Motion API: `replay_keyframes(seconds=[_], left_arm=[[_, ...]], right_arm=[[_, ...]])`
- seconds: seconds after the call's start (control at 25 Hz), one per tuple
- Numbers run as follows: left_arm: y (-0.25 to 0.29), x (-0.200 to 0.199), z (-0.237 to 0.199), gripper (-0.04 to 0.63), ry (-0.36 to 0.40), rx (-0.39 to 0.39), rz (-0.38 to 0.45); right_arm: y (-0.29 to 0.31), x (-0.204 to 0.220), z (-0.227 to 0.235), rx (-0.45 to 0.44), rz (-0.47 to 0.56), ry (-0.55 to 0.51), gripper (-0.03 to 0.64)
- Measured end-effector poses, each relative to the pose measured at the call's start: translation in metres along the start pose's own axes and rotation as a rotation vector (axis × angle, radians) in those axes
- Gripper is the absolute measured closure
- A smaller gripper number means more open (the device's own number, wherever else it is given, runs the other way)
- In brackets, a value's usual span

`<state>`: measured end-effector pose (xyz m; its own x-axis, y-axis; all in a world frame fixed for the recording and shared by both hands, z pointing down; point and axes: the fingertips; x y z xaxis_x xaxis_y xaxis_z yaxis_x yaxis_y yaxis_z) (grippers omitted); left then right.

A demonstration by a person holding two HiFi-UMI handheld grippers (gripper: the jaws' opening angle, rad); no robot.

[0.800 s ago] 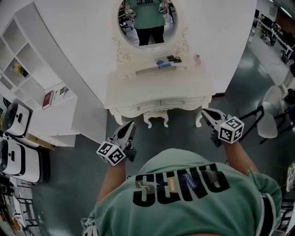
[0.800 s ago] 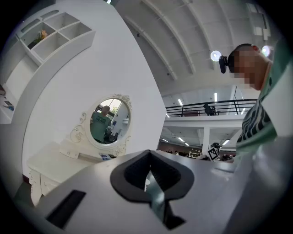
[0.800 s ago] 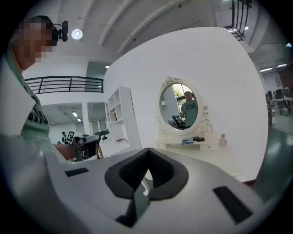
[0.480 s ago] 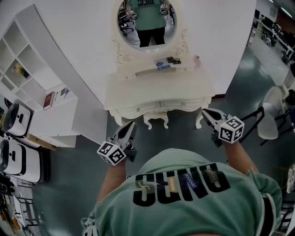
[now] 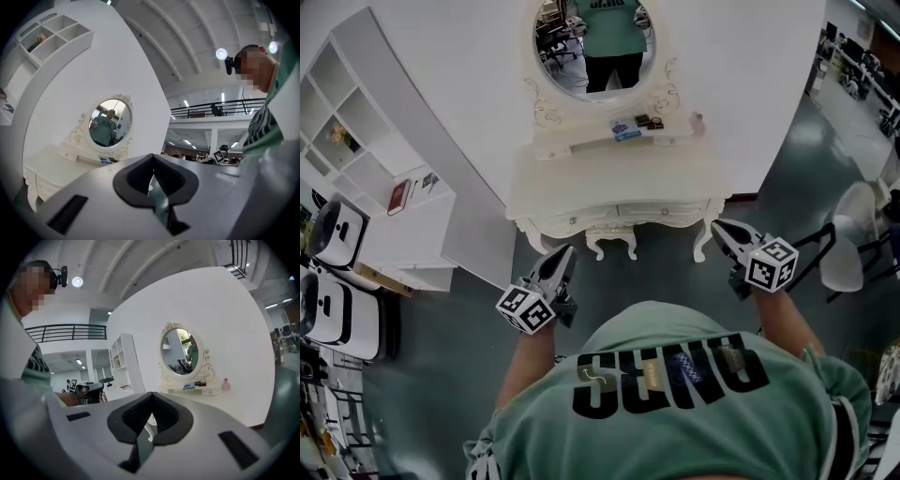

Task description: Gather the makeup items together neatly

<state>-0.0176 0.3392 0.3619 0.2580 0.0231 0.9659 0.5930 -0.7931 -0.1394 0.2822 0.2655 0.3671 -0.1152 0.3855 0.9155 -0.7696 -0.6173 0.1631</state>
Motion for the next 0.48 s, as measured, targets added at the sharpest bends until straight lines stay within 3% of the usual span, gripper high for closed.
replay_keyframes(seconds=[0.48], left_arm=[[0.063, 0.023, 0.048, 0.588, -0.016, -0.005, -0.014]], right_arm=[[-0.050, 0.001, 0.060, -0.033, -0.021, 0.003, 0.627]])
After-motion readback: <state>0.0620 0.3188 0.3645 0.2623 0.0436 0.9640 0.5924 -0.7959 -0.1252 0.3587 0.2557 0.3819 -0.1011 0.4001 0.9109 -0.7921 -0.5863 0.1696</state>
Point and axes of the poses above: the fingertips, and each gripper's own axes: y forward along the fingers, z to its right, x out of its underside, and after that the axes turned 8 degrees about y, right-handed
